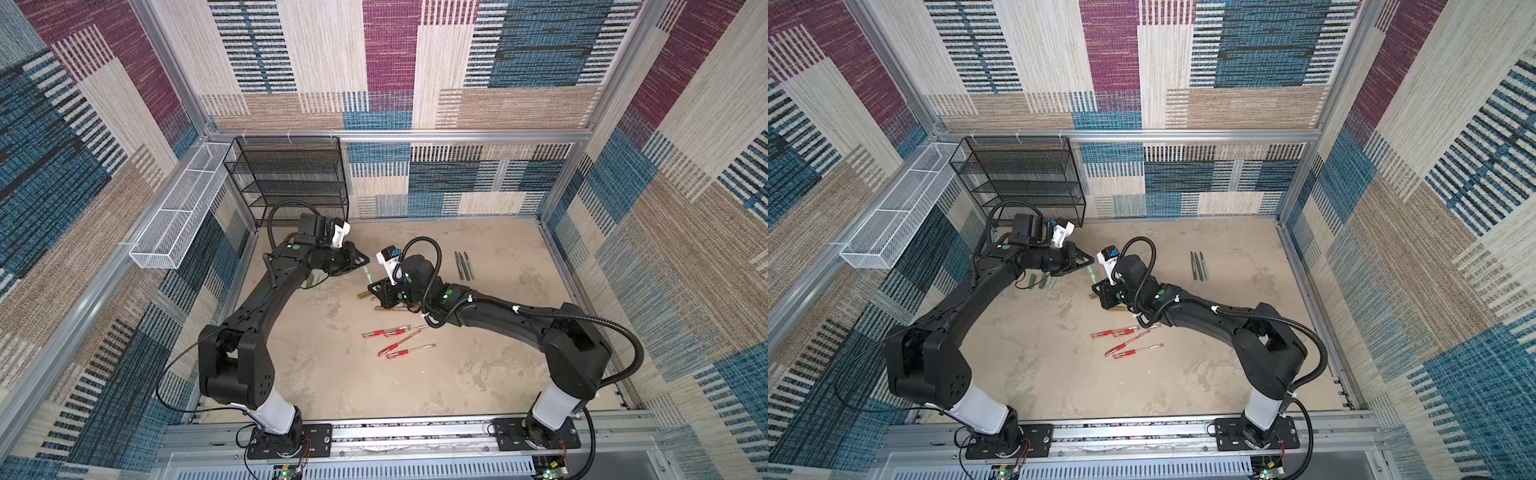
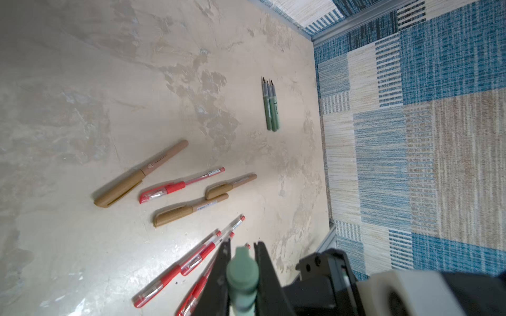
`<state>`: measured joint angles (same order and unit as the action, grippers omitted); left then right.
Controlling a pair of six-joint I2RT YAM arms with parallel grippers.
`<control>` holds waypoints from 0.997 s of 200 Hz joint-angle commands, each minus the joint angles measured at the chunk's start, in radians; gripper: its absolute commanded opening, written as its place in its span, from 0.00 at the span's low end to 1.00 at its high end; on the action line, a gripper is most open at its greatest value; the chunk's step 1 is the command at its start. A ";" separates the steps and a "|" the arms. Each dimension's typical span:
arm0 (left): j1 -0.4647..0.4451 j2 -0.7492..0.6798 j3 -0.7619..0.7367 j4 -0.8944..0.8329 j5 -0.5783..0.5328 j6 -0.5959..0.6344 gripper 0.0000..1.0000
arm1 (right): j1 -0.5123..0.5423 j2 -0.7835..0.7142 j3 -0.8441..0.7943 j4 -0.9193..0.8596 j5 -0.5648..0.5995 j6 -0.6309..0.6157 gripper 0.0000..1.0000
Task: Open the pen caps
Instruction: 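Close the left gripper on the mint cap and pull it off the pen, then set the mint cap by the caps with left gripper while right carries pen away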
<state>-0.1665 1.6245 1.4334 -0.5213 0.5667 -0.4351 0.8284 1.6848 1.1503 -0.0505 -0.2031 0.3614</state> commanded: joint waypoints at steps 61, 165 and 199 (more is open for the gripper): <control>0.050 0.055 0.032 -0.004 -0.254 0.211 0.00 | -0.114 -0.139 -0.086 -0.115 0.008 0.018 0.00; 0.023 0.268 0.019 -0.085 -0.529 0.450 0.00 | -0.293 -0.187 -0.072 -0.260 0.023 -0.032 0.00; 0.019 0.336 0.049 -0.096 -0.594 0.457 0.00 | -0.334 -0.219 -0.082 -0.283 0.023 -0.053 0.00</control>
<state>-0.1486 1.9274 1.4593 -0.5922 0.0471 -0.0185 0.5125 1.4879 1.0760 -0.3141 -0.1833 0.3347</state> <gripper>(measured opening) 0.144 0.136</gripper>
